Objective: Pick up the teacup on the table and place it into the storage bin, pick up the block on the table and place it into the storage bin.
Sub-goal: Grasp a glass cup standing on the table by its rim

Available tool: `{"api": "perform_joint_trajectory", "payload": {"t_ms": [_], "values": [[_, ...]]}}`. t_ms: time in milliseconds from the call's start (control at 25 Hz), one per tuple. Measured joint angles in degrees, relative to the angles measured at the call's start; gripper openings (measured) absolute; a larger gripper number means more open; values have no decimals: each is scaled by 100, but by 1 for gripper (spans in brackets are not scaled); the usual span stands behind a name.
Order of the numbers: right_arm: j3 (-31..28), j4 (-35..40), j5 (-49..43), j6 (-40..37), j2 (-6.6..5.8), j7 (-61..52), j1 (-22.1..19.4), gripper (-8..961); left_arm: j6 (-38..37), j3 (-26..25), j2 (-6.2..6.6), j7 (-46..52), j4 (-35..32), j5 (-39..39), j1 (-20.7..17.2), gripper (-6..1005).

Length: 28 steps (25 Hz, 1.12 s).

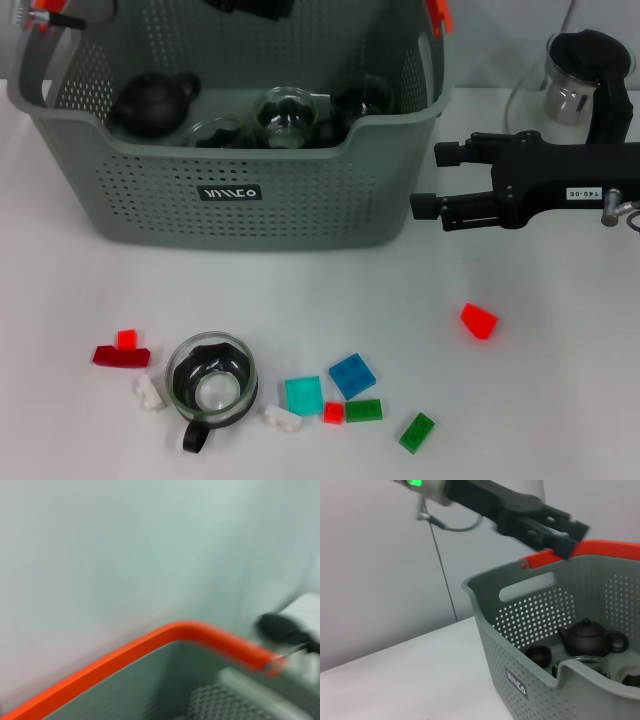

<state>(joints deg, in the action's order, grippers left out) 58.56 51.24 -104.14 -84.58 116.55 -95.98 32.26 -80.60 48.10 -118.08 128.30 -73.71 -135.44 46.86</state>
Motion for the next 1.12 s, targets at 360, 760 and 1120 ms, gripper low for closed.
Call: {"api": "perform_joint_trajectory", "payload": {"t_ms": [360,760,1120], "values": [[-157,-90,-1,4,-10,24,-20,928,-2211,-291,-150,-1219,-1048,1319,-867,887],[-170,-340,-1,-67,-51,70,0,928,-3335,-47,-404,-1848,-1587,1190,-1452,888],[-163,-390,0,-47,4,129,7,928,-3230,586,-584,-2297,-1454,-229,-1596,887]]}}
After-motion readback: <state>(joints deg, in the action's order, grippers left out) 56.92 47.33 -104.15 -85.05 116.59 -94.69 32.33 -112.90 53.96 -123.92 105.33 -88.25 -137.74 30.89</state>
